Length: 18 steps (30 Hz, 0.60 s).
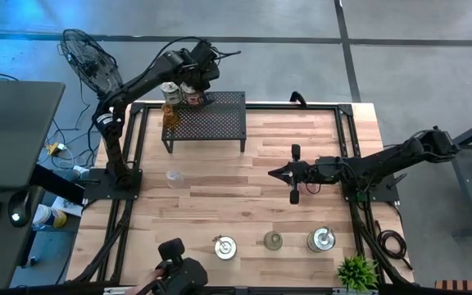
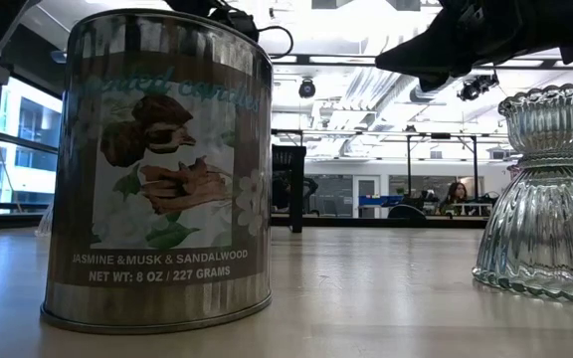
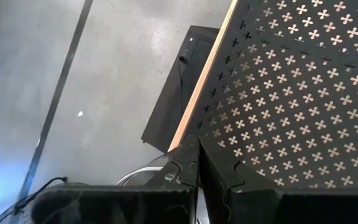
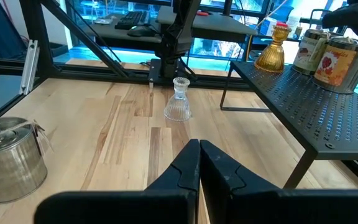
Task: Pick & Place candle stick holders
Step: Put the orange scented candle on the shelf
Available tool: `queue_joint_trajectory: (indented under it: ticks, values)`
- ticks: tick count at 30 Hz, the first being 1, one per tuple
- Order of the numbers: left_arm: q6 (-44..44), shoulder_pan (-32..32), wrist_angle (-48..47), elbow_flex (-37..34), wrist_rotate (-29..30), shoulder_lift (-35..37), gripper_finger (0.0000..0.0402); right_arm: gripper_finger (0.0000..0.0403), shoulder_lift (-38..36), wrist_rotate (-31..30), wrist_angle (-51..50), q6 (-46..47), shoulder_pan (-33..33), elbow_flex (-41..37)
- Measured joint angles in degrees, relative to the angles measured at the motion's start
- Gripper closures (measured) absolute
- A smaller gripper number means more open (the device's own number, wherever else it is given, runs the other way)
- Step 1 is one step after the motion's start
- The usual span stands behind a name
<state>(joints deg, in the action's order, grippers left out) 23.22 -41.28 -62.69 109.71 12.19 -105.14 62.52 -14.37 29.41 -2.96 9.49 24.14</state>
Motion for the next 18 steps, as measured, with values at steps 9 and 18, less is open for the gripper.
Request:
queue_joint_trajectory:
  ticks: [9, 18]
  values:
    - [-0.1, 0.0, -0.9, 0.0, 0.9, 0.0, 0.0399, 0.0401, 0.0, 0.0, 0.0, 0.0, 0.0, 0.0]
    - [-0.5, 0.0, -0.9, 0.0, 1.9, 0.0, 0.0399, 0.0401, 0.0, 0.0, 0.0, 0.0, 0.0, 0.0]
